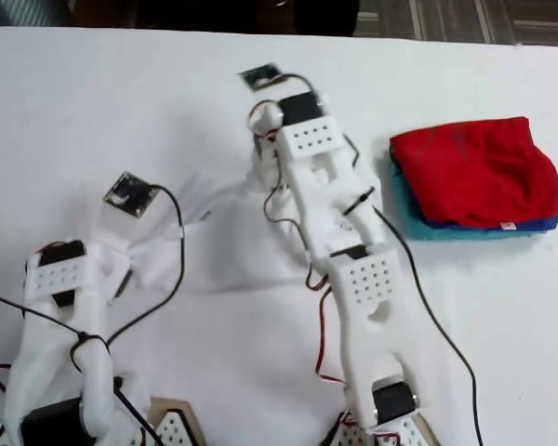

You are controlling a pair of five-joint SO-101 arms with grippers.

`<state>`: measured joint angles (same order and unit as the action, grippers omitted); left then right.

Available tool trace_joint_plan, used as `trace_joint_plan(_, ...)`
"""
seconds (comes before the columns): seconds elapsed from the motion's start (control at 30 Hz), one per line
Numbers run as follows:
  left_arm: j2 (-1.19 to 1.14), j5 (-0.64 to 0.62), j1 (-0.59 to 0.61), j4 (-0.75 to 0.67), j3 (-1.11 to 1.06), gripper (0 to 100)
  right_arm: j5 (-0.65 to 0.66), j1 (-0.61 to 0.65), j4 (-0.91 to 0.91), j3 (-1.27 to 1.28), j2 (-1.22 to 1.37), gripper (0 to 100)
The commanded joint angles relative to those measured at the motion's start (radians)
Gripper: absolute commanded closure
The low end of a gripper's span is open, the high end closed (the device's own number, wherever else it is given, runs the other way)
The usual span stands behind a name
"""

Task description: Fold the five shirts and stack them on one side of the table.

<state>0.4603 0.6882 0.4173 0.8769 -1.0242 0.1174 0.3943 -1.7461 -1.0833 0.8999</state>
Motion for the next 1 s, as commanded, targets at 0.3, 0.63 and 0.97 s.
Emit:
trace_joint_plan(0.3,0.034,-0.094,0.005,0.049,0.088,97,0.025,-0.044,-0.021,-0.031,-0.311,97.9)
trace_joint_plan(0.63,0.029,-0.196,0.002,0.420,0.578,97,0.307,-0.130,-0.021,0.110,-0.693,97.9)
trace_joint_plan(0.97,0.035,-0.269,0.002,0.615,0.895,97,0.394,-0.142,-0.016,0.114,-0.972,97.9)
